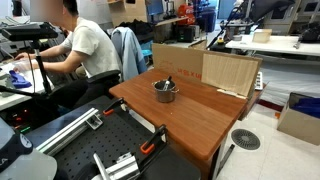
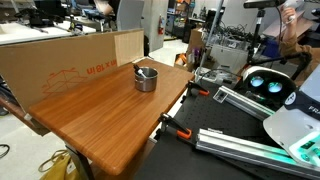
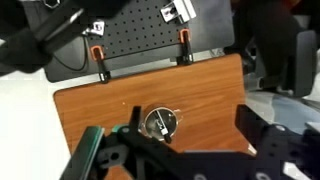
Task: Put the marker on the desk
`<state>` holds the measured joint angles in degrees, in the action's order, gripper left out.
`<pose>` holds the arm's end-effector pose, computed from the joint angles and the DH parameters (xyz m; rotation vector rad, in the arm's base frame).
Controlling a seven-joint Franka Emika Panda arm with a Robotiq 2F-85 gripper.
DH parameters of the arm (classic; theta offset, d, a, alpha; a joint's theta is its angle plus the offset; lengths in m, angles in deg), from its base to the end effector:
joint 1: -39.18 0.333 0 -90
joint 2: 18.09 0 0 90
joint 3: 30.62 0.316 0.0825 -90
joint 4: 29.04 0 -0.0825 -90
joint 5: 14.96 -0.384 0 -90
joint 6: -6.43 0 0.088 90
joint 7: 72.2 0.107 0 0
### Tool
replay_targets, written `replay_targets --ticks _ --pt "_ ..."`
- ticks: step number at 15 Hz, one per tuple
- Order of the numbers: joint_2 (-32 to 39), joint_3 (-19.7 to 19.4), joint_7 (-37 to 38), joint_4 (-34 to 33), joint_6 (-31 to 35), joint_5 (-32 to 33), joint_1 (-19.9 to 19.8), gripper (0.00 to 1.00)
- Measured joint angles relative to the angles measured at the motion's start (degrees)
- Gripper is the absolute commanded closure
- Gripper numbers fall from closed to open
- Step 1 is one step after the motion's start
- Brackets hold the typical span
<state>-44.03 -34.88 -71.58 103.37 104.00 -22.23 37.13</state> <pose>0.3969 -0.0345 0.5048 -2.9627 0.2041 0.2226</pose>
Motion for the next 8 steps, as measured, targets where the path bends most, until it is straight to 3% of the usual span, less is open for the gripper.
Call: replay_targets --ticks 8 --pt "7.12 0.51 -1.55 0.08 2.84 2.22 0.00 0.00"
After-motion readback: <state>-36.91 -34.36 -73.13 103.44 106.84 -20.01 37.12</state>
